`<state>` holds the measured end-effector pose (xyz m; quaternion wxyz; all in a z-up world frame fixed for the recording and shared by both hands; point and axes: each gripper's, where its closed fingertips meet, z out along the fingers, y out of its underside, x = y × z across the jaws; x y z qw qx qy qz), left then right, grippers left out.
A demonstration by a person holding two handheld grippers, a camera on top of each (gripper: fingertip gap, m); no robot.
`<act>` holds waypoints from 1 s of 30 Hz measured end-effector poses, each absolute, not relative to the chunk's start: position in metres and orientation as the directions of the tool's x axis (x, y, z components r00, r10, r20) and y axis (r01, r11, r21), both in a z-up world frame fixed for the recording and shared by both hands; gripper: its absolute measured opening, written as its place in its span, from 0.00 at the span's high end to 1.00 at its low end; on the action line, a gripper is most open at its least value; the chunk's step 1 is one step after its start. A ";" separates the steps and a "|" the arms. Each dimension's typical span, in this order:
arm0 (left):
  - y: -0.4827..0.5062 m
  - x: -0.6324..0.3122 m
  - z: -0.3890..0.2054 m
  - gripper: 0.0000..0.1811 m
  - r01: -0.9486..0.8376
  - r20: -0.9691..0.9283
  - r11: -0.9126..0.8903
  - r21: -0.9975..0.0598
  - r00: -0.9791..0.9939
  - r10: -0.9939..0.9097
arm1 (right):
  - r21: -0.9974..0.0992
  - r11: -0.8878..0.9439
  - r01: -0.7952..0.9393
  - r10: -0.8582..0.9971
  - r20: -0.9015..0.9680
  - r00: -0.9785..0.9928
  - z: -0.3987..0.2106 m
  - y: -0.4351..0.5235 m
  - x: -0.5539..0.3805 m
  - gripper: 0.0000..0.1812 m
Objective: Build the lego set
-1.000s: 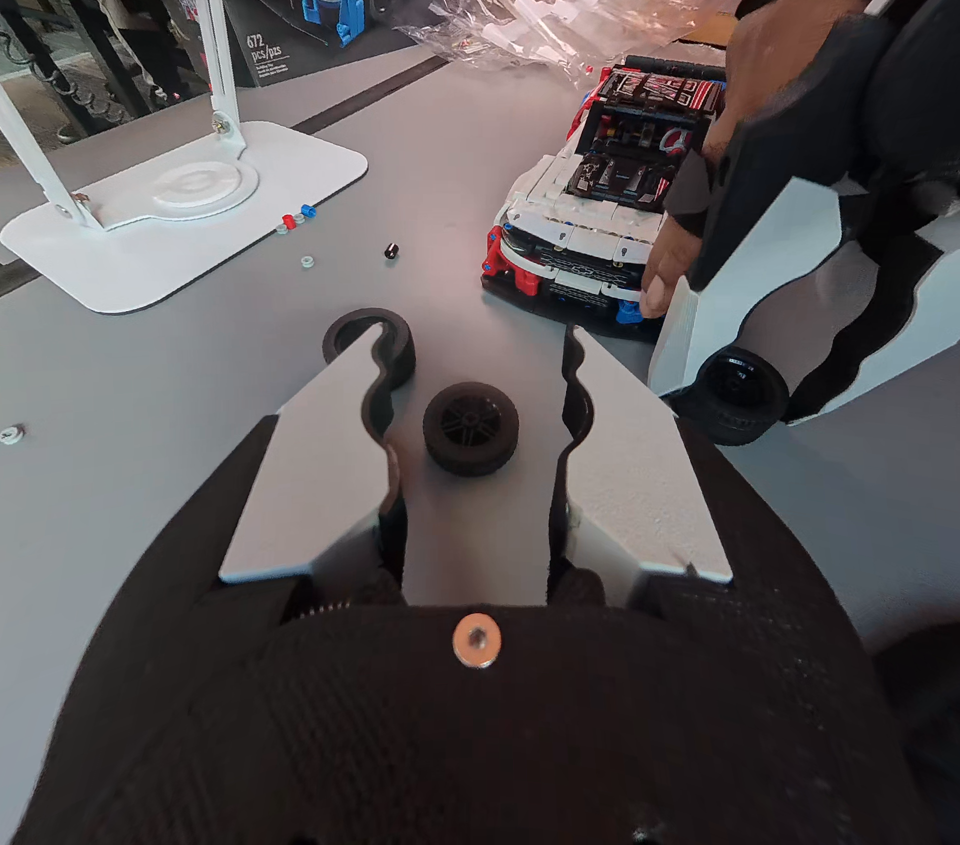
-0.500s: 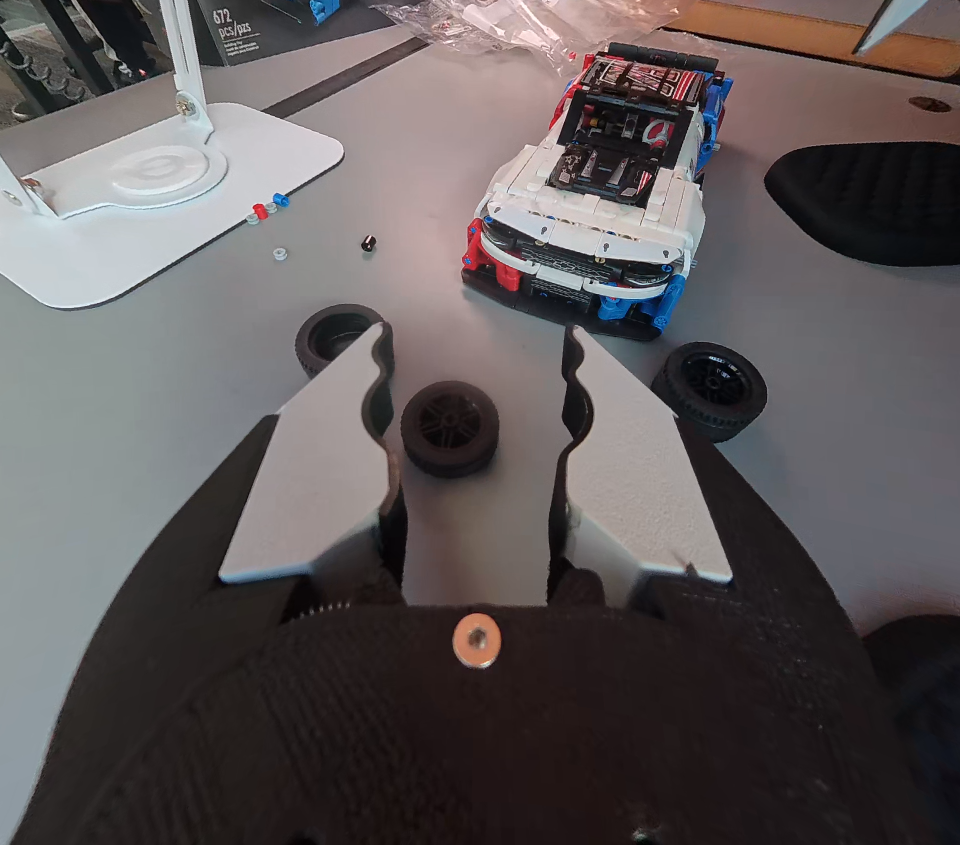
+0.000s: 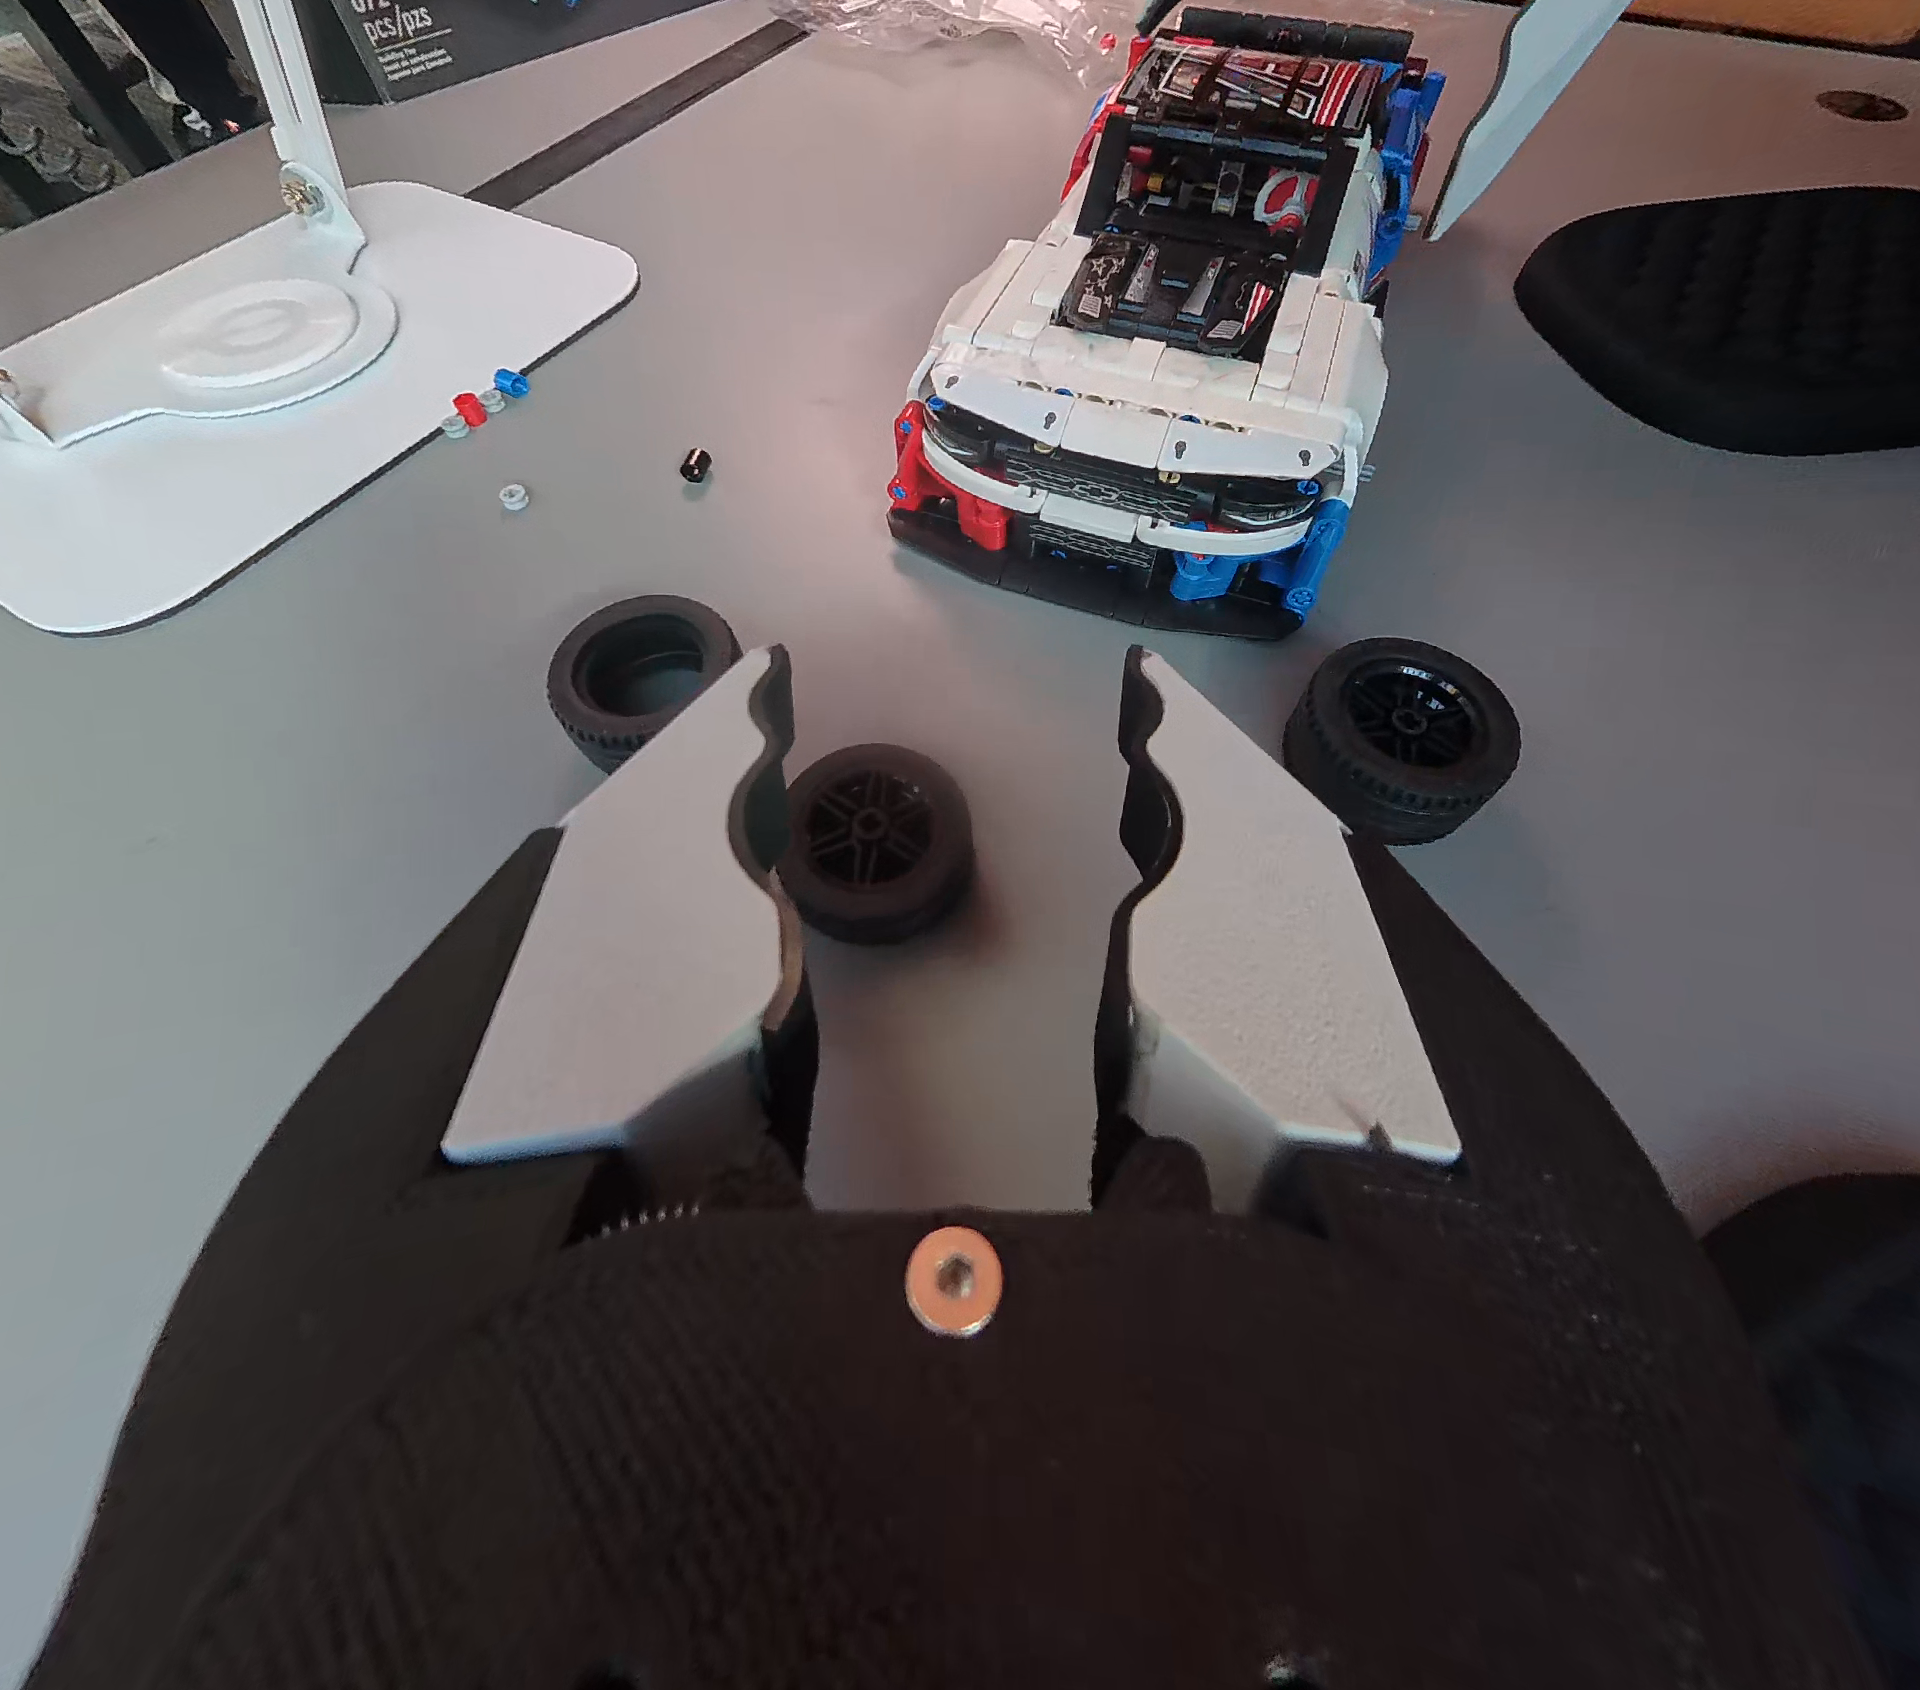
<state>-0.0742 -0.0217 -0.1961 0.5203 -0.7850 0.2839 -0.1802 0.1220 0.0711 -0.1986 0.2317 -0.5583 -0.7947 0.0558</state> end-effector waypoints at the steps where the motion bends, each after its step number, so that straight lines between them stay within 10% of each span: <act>1: -0.021 -0.075 -0.197 0.65 -0.268 -0.018 -0.301 -0.915 0.774 -0.633 | -0.319 0.379 0.869 0.909 0.302 -0.286 -0.205 0.074 0.122 0.40; 21: -0.003 -0.138 -0.207 0.63 -0.345 -0.006 -0.470 -0.812 0.811 -0.585 | -0.240 0.457 0.856 0.883 0.237 -0.405 -0.216 0.105 0.062 0.41; 30: 0.021 -0.133 -0.222 0.68 -0.486 0.020 -0.510 -0.709 0.710 -0.704 | -0.581 0.388 0.716 0.917 0.320 -0.238 -0.157 0.061 0.076 0.54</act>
